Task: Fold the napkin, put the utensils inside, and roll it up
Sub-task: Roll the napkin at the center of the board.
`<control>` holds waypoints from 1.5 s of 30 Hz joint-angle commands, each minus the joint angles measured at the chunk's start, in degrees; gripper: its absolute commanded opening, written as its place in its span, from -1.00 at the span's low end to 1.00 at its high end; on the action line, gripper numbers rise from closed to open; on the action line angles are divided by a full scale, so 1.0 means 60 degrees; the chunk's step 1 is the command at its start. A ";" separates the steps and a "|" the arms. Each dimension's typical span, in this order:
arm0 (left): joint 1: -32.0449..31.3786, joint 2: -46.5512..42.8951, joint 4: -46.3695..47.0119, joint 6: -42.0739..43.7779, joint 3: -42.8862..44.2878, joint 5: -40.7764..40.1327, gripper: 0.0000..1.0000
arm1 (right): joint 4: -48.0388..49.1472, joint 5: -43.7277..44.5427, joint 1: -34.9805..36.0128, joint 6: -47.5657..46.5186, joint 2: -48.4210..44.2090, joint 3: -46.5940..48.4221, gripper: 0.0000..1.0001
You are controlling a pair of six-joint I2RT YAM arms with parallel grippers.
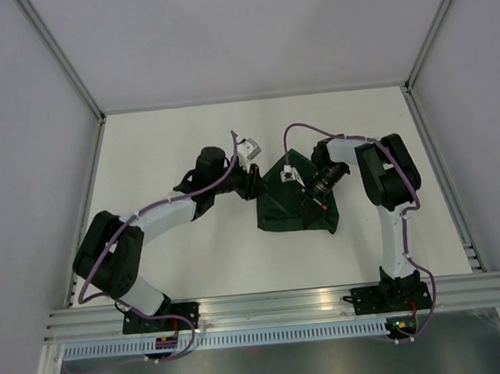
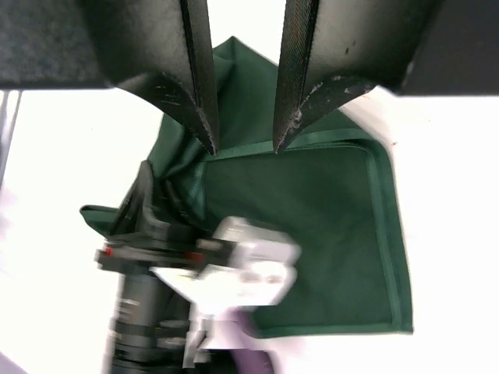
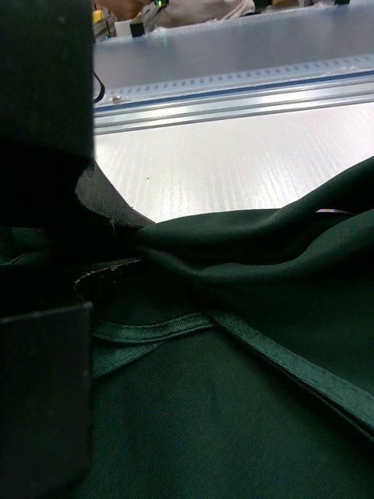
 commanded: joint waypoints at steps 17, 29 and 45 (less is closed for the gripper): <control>-0.5683 0.0481 0.4057 0.6571 -0.2273 -0.7239 0.11 | -0.0266 0.0534 -0.0262 -0.0672 0.1250 0.0568 -0.95; -0.6050 0.1464 0.3793 0.7641 -0.1877 -0.6755 0.21 | -0.0574 0.0607 -0.0306 -0.0892 0.1455 0.0583 -0.95; -0.6065 0.2475 0.2578 0.7349 -0.1086 -0.6038 0.08 | -0.0662 0.0724 -0.0379 -0.0921 0.1587 0.0627 -0.97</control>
